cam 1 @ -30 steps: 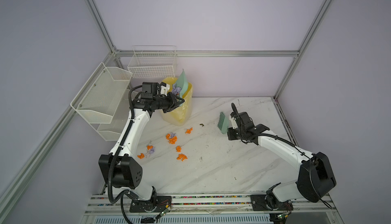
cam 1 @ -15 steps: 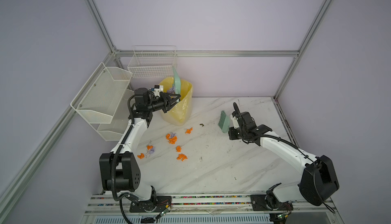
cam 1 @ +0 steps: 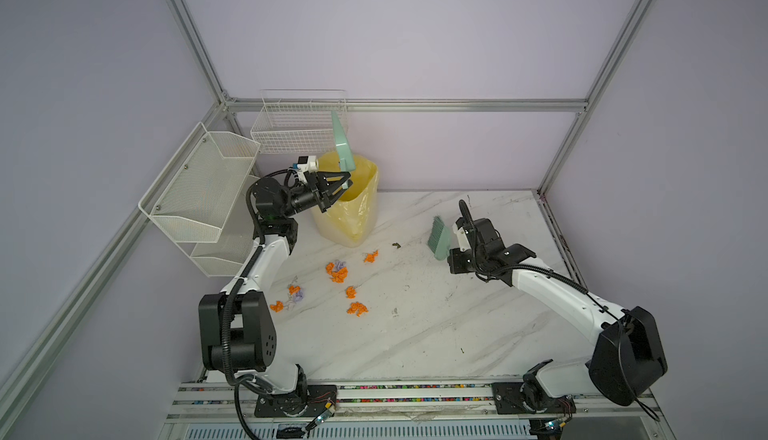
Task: Sweep away the paper scraps from the table
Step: 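Tip the dustpan over the yellow bin with the left gripper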
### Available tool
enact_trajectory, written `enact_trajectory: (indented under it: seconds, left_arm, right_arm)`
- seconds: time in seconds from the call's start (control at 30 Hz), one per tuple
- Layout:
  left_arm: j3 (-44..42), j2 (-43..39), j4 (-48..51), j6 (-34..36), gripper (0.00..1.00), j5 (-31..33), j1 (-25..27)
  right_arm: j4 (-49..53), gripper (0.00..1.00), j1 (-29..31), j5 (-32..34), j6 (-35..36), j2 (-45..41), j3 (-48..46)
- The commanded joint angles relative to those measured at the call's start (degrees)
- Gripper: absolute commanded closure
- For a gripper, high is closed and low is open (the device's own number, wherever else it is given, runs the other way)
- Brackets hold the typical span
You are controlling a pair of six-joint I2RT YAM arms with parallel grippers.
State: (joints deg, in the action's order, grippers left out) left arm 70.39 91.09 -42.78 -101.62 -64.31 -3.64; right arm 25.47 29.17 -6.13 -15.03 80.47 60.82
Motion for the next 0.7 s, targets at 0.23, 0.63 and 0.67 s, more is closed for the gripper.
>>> enact_trajectory:
  seconds: [0.23,0.63,0.67]
  left_arm:
    - [-3.3,6.3,-35.9,-24.0,1.0,0.1,-0.5]
    - [-2.3,5.4,-34.5,-22.4,1.0,-0.8,-0.6]
    - [-2.3,5.1,-33.5,-21.4,1.0,-1.1,-0.6]
  right_arm:
    - [-0.2,1.0,-0.3,-1.5,-1.6,-0.1,1.5]
    - [-1.4,1.0,-0.3,-2.0,-1.2,0.4,0.4]
    - [-1.4,1.0,-0.3,-2.1,-1.2,0.7,0.6]
